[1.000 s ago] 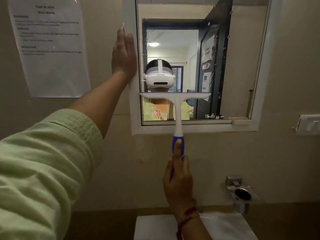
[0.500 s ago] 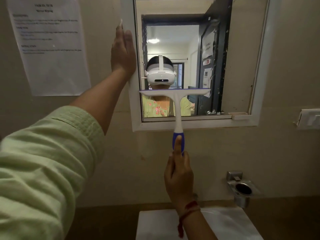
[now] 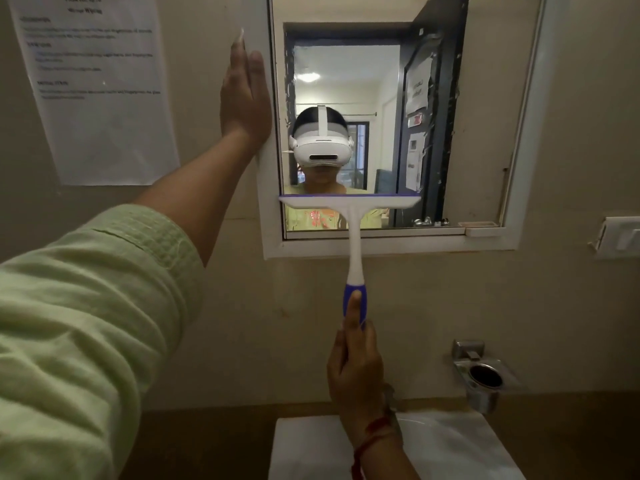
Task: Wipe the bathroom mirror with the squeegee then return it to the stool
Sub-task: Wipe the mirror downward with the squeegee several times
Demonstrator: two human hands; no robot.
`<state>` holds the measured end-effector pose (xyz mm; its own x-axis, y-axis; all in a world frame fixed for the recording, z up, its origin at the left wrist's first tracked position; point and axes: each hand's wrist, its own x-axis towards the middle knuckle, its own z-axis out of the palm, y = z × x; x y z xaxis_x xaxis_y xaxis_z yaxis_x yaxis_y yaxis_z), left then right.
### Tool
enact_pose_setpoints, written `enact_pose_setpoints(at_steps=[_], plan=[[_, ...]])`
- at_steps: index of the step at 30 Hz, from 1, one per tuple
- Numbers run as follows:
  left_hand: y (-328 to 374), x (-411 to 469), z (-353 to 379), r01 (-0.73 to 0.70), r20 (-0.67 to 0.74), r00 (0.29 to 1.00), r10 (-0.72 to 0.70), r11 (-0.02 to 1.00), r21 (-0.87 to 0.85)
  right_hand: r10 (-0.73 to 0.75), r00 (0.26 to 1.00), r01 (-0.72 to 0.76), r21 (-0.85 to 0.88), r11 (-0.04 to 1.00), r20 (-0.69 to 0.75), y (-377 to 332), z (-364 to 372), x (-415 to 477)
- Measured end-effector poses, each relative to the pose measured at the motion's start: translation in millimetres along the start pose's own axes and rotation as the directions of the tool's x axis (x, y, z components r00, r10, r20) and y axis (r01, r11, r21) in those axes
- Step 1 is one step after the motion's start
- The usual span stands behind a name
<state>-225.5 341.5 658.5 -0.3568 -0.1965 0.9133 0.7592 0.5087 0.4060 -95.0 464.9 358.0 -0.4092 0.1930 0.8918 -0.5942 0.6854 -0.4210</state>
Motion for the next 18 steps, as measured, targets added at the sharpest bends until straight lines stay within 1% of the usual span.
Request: enact_pose_setpoints(at_steps=[4,6,8,12,14,18], plan=[[-2,1,1,-0.013,-0.015,1.0,0.013,1.0,0.002,-0.044,0.995,0.045,0.008,0.999,-0.093,-6,-1,40],[-2,1,1,-0.006,-0.019,1.0,0.006,1.0,0.001,-0.038,0.993,0.04,0.022,0.999,-0.109,-9,-1,56],[-2,1,1,-0.011,-0.016,1.0,0.011,1.0,0.003,-0.031,0.996,0.033,0.024,0.999,-0.085,-7,2,49],[-4,2,1,-0.022,-0.014,1.0,0.023,1.0,0.006,-0.005,1.0,0.005,0.047,0.999,-0.001,8,7,-5],[-3,2,0,-0.01,-0.009,1.0,0.01,1.0,0.004,0.008,1.0,-0.008,0.063,0.998,0.004,8,8,-14],[0,-1,0,-0.003,-0.002,1.0,0.004,1.0,0.008,-0.011,0.995,0.019,0.075,0.997,-0.101,-4,6,27]])
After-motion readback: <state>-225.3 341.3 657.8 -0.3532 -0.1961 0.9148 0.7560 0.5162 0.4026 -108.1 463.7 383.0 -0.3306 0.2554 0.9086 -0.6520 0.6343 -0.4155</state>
